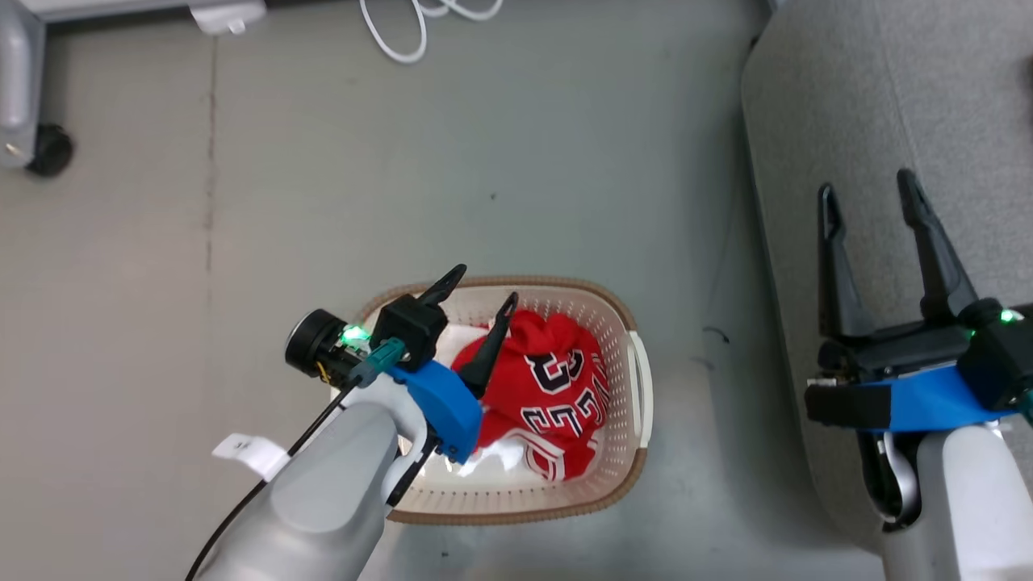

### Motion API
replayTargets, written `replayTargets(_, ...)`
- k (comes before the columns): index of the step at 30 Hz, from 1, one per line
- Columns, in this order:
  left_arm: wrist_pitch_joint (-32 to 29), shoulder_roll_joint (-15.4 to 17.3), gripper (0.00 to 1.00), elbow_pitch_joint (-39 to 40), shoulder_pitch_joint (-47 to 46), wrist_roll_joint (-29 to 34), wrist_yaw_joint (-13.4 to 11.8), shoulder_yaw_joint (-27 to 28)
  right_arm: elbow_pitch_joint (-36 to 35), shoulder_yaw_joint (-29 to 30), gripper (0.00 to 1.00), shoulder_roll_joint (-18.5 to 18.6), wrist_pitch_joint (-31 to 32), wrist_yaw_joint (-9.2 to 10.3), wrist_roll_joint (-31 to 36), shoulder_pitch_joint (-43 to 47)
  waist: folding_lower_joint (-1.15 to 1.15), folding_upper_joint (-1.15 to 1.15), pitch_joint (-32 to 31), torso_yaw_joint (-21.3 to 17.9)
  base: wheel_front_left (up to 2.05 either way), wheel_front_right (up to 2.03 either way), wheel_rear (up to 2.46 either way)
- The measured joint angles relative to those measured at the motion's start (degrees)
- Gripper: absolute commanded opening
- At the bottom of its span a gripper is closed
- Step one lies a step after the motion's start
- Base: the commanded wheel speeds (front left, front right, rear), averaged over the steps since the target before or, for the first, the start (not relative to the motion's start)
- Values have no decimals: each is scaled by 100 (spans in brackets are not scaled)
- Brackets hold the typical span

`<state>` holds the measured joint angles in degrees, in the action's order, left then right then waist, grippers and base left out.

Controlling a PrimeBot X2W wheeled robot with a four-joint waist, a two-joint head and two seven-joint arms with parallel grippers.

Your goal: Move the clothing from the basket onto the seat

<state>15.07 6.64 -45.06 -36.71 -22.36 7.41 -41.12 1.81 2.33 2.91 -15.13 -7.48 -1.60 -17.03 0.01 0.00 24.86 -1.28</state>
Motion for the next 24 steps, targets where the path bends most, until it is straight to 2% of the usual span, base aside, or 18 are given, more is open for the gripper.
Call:
replayTargets(9, 0, 12, 100, -840, -818, -647, 1, -1069, -96, -104, 100, 0, 0, 0, 55, -518, 0, 0, 1007, -153, 0, 0, 0)
replayTargets(16, -13, 110, 100, -1499, -1479, -902, 1, -2034, -253, -181, 100, 0, 0, 0, 181, -868, 0, 0, 1846, -231, 0, 0, 0)
replayTargets(24, -38, 188, 100, -1945, -1943, -1068, 1, -2774, -415, -198, 100, 0, 0, 0, 263, -1029, 0, 0, 2508, -311, 0, 0, 0)
